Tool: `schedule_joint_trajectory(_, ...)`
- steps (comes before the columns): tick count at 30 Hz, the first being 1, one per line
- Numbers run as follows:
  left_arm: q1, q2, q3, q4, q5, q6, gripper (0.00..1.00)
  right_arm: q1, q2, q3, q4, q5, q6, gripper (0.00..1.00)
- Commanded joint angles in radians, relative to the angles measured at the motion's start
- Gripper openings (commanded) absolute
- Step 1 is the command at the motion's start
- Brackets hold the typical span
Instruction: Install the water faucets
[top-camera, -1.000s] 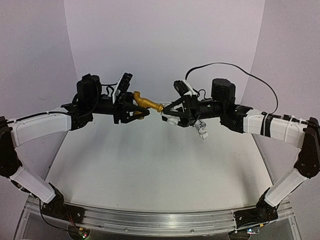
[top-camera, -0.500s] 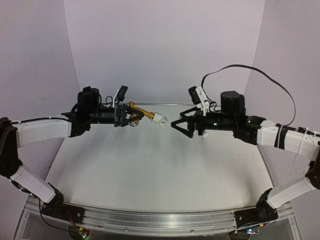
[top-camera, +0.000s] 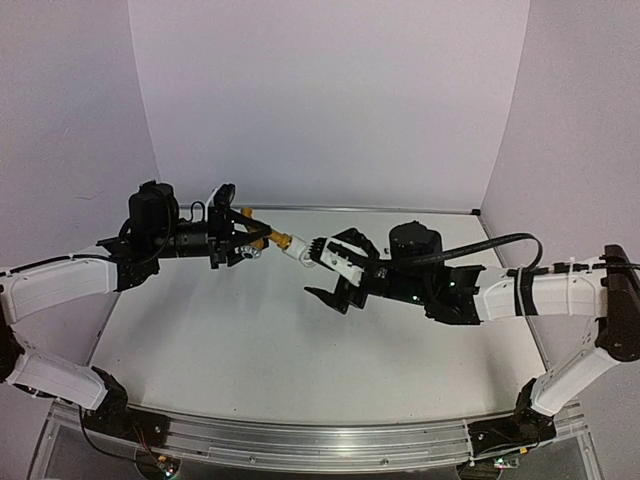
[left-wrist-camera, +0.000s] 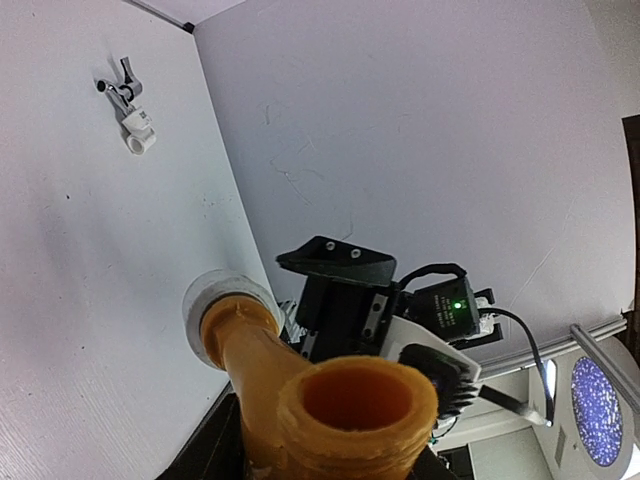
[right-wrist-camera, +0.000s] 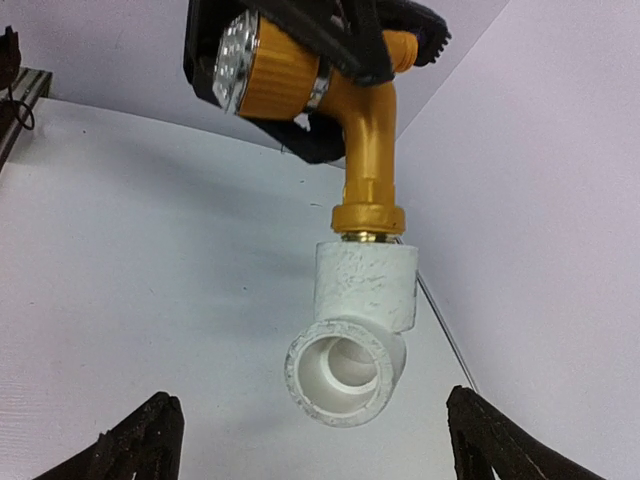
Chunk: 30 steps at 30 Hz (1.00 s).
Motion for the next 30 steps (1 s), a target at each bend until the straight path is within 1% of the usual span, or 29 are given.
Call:
schedule_joint_trajectory(1, -0.004, -0.045, -0.007, 0.068, -0.015, -0.043, 0.00, 0.012, 0.067, 0.045, 0.136, 0.047, -0.029, 0.91)
schedule_joint_trajectory(7, -0.011, -0.028, 0.003, 0.068, -0.005, -0.047, 0.00, 0.019, 0.130, 0.038, 0.309, 0.082, 0.034, 0.81)
schedule_joint_trajectory(9, -0.013, -0.024, 0.007, 0.068, -0.001, -0.048, 0.00, 0.019, 0.157, 0.049, 0.328, 0.083, 0.031, 0.79)
schedule_joint_trajectory(11, -0.013, -0.018, 0.010, 0.068, 0.003, -0.047, 0.00, 0.019, 0.177, 0.063, 0.332, 0.080, 0.027, 0.75)
schedule_joint_trajectory(13, -0.012, -0.010, 0.013, 0.068, 0.008, -0.043, 0.00, 0.019, 0.190, 0.067, 0.343, 0.080, 0.028, 0.66)
schedule_joint_trajectory(14, -0.012, -0.006, 0.014, 0.068, 0.009, -0.038, 0.00, 0.019, 0.194, 0.069, 0.346, 0.080, 0.029, 0.59)
schedule_joint_trajectory(18, -0.012, 0.003, 0.016, 0.068, 0.022, 0.012, 0.00, 0.019, 0.184, 0.060, 0.347, 0.067, 0.053, 0.29)
schedule_joint_trajectory(20, -0.012, 0.005, 0.013, 0.068, 0.031, 0.081, 0.00, 0.019, 0.162, 0.048, 0.334, 0.054, 0.085, 0.17)
schedule_joint_trajectory(22, -0.013, 0.007, 0.011, 0.068, 0.060, 0.188, 0.00, 0.011, 0.124, 0.055, 0.243, 0.002, 0.136, 0.07)
schedule_joint_trajectory(24, -0.012, 0.013, 0.012, 0.068, 0.115, 0.314, 0.00, -0.020, 0.091, 0.087, 0.112, -0.154, 0.225, 0.02)
schedule_joint_trajectory(25, -0.012, 0.016, 0.012, 0.068, 0.146, 0.371, 0.00, -0.048, 0.082, 0.112, 0.042, -0.270, 0.305, 0.01)
schedule_joint_trajectory(26, -0.012, 0.015, 0.009, 0.068, 0.192, 0.446, 0.00, -0.093, 0.080, 0.153, -0.046, -0.431, 0.394, 0.00)
schedule_joint_trajectory(27, -0.013, 0.014, 0.000, 0.067, 0.230, 0.523, 0.00, -0.140, 0.090, 0.189, -0.101, -0.620, 0.499, 0.00)
schedule_joint_trajectory(29, -0.013, 0.001, -0.016, 0.067, 0.286, 0.664, 0.00, -0.224, 0.138, 0.252, -0.124, -0.960, 0.714, 0.00)
schedule_joint_trajectory(30, -0.013, -0.003, -0.022, 0.066, 0.318, 0.725, 0.00, -0.247, 0.170, 0.278, -0.123, -1.090, 0.825, 0.00)
